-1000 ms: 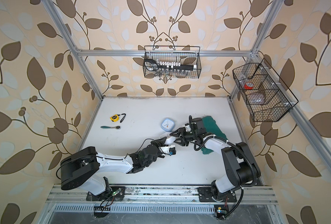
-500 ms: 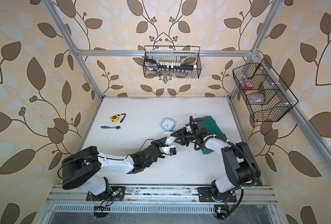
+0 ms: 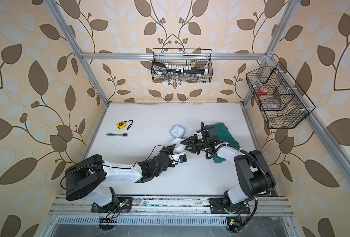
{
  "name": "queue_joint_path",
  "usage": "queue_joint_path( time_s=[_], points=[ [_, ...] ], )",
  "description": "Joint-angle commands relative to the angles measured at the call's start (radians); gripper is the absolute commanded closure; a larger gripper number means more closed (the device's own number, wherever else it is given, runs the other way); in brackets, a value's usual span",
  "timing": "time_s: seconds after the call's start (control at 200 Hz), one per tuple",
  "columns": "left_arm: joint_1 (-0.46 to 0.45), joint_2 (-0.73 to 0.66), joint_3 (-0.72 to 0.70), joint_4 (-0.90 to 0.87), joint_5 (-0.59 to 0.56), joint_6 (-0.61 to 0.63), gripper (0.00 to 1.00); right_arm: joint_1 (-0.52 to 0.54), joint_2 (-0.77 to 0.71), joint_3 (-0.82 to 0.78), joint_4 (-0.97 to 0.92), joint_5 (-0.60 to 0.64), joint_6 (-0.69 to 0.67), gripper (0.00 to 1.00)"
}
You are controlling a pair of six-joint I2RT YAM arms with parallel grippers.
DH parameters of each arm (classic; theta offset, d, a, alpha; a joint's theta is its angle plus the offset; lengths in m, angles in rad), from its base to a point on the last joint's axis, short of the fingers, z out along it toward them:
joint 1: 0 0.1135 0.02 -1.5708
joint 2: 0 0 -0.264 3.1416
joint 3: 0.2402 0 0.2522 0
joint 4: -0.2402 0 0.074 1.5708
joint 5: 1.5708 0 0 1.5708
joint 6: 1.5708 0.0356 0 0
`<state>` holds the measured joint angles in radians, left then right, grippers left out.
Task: Insert the battery into the alarm
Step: Adjust the alarm at the center of the board.
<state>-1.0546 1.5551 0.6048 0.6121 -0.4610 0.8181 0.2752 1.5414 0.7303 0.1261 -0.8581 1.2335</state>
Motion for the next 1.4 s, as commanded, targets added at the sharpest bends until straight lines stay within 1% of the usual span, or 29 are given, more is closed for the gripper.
queue_joint_path(
  time_s=[0.0, 0.08, 0.09, 0.1, 0.18, 0.195, 0.215, 0.34, 0.42, 0.49, 0.58, 0.635, 0.755, 0.845, 0.99, 1.185, 1.335, 1.395],
  points=[
    [-0.002, -0.062, 0.023, 0.004, 0.035, -0.068, 0.34, -0.016, -0.002, -0.019, 0.033, 0.024, -0.025, 0.75],
    [-0.001, -0.083, 0.02, -0.003, 0.055, -0.116, 0.28, -0.029, -0.011, -0.027, 0.028, 0.048, -0.043, 0.76],
    [-0.001, -0.085, 0.02, -0.005, 0.056, -0.125, 0.24, -0.032, -0.012, -0.028, 0.029, 0.053, -0.045, 0.76],
    [-0.001, -0.089, 0.02, -0.007, 0.056, -0.133, 0.22, -0.035, -0.012, -0.029, 0.027, 0.056, -0.048, 0.76],
    [0.003, -0.106, 0.023, -0.035, 0.077, -0.196, 0.12, -0.049, -0.019, -0.038, 0.024, 0.083, -0.072, 0.76],
    [0.004, -0.107, 0.02, -0.036, 0.085, -0.206, 0.04, -0.052, -0.021, -0.038, 0.023, 0.091, -0.078, 0.76],
    [0.006, -0.136, 0.017, -0.038, 0.093, -0.219, 0.01, -0.055, -0.022, -0.041, 0.019, 0.099, -0.085, 0.76],
    [0.02, -0.18, -0.011, -0.02, 0.134, -0.296, 0.01, -0.064, -0.035, -0.055, 0.032, 0.143, -0.133, 0.76],
    [0.045, -0.219, -0.034, -0.012, 0.176, -0.368, 0.01, -0.063, -0.046, -0.066, 0.045, 0.168, -0.182, 0.76],
    [0.085, -0.26, -0.054, -0.011, 0.241, -0.453, 0.01, -0.064, -0.054, -0.081, 0.066, 0.175, -0.228, 0.76],
    [0.159, -0.314, -0.081, -0.01, 0.317, -0.567, 0.01, -0.062, -0.06, -0.098, 0.087, 0.178, -0.276, 0.76],
    [0.199, -0.339, -0.096, 0.0, 0.345, -0.626, 0.01, -0.062, -0.056, -0.101, 0.089, 0.172, -0.3, 0.76],
    [0.265, -0.375, -0.123, 0.016, 0.402, -0.718, 0.01, -0.051, -0.045, -0.123, 0.159, 0.133, -0.308, 0.76],
    [0.292, -0.391, -0.135, 0.011, 0.429, -0.774, 0.01, -0.028, -0.032, -0.12, 0.184, 0.125, -0.315, 0.76],
    [0.313, -0.415, -0.159, -0.01, 0.418, -0.81, 0.01, 0.019, 0.004, -0.1, 0.192, 0.145, -0.319, 0.76],
    [0.352, -0.438, -0.176, -0.038, 0.417, -0.832, 0.01, 0.086, 0.093, -0.077, 0.269, 0.147, -0.244, 0.76],
    [0.363, -0.439, -0.173, -0.045, 0.429, -0.835, 0.01, 0.096, 0.154, -0.084, 0.332, 0.147, -0.176, 0.72],
    [0.366, -0.434, -0.171, -0.049, 0.432, -0.836, 0.01, 0.097, 0.165, -0.088, 0.336, 0.156, -0.167, 0.68]
  ],
)
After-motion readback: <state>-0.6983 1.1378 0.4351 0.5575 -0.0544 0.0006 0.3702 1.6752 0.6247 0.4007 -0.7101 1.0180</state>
